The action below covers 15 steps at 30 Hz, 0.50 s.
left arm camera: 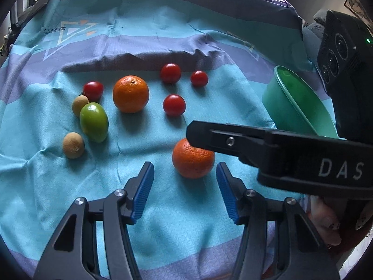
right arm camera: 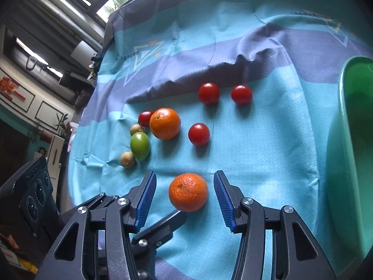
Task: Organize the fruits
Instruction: 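Carry the orange with the right tool into the green bowl and open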
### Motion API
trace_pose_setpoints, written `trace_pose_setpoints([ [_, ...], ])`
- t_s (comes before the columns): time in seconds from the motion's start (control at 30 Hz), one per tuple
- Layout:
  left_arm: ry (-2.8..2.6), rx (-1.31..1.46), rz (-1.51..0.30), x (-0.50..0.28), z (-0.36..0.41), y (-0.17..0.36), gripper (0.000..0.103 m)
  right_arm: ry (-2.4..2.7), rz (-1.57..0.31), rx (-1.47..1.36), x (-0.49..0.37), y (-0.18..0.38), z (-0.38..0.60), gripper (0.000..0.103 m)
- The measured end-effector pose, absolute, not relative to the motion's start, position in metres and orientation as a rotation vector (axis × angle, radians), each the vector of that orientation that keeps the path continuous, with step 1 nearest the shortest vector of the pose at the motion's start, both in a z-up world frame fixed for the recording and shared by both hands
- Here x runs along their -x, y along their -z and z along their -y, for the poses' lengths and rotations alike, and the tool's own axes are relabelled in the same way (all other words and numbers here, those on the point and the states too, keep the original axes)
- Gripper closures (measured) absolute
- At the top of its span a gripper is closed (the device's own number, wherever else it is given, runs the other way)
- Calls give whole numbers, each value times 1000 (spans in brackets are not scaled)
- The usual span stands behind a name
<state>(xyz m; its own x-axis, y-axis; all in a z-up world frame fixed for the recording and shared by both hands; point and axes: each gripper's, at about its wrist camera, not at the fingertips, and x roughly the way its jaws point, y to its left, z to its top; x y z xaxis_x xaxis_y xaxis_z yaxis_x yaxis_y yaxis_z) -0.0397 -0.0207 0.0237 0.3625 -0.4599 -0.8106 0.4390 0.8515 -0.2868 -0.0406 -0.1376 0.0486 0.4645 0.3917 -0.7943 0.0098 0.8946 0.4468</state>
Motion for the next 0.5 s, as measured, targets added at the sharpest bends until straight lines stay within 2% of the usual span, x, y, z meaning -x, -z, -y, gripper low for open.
trace_pose_setpoints([
  [0.33,595,114,-1094,29,22,-8,49,-259,-1123,-369,31,-32,122,50],
  [0.37,597,116,-1083,29,22,-9,53,-264,-1125,-367,30,-31,122,50],
  [0.4,603,114,-1080,29,24,-9,62,-267,-1131,-369,29,-29,121,51],
  [0.47,593,103,-1071,30,26,-9,60,-262,-1132,-359,28,-28,121,60],
  [0.5,590,85,-1055,32,28,-12,60,-262,-1128,-351,29,-29,121,60],
])
